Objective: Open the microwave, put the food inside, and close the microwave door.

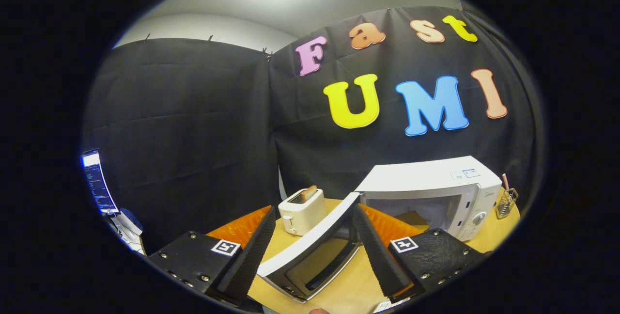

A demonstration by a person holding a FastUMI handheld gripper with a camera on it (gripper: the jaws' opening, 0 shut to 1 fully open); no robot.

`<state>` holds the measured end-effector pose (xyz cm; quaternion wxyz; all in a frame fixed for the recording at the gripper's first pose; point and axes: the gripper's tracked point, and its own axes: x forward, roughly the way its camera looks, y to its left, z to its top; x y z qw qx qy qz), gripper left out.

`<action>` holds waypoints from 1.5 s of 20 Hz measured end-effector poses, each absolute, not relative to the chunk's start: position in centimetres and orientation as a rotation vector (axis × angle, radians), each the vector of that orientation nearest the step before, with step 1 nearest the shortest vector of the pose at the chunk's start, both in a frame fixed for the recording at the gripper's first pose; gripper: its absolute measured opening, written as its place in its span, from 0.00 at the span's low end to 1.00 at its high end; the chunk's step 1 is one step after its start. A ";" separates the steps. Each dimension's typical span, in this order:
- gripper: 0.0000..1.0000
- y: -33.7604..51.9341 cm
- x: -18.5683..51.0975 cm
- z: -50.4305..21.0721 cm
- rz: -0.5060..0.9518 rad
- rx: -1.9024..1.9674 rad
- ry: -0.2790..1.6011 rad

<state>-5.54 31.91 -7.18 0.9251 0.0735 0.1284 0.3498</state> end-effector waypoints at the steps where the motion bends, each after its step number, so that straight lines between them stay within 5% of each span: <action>1: 0.97 32.8 -6.2 -7.1 0.744 0.153 0.263; 14: 0.97 42.6 -15.2 -8.2 1.099 0.139 0.300; 26: 0.97 46.1 -20.3 -16.2 1.245 0.047 0.464; 28: 0.94 46.1 -20.4 -17.5 1.241 0.030 0.491; 30: 0.65 46.0 -19.7 -19.0 1.208 0.011 0.508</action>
